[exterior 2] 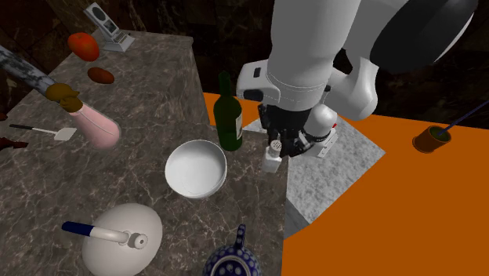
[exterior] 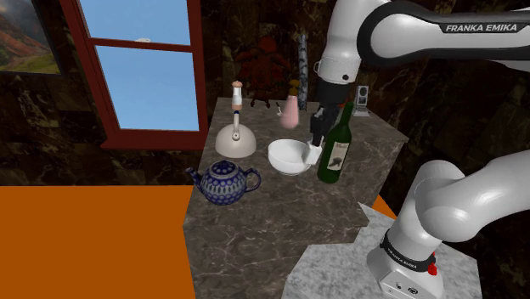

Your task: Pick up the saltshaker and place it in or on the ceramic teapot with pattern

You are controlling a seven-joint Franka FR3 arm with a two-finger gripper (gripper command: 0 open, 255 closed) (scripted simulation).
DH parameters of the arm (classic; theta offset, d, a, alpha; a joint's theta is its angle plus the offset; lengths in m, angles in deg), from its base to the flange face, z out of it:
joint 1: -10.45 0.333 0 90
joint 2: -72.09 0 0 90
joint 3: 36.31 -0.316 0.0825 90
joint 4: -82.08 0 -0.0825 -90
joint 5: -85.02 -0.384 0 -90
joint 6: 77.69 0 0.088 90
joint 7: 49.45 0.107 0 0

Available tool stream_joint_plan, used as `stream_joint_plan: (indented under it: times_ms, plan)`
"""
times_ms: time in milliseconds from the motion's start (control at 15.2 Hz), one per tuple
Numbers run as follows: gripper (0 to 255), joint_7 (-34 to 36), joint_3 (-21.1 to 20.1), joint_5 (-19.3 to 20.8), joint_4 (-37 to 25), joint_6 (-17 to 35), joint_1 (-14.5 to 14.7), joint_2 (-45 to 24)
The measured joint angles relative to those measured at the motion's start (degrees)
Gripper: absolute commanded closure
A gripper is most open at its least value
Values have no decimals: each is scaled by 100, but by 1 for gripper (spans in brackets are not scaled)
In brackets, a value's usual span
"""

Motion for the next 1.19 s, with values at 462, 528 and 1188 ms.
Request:
stream_joint_plan:
  times_ms: [462, 528, 1188]
  plan:
    - [255, 35, -2, 13, -649, -432, -8, -212]
    - [255, 55, -21, 10, -779, -420, -10, -356]
    - [255, 682, -552, -7, -2798, -251, 48, -2520]
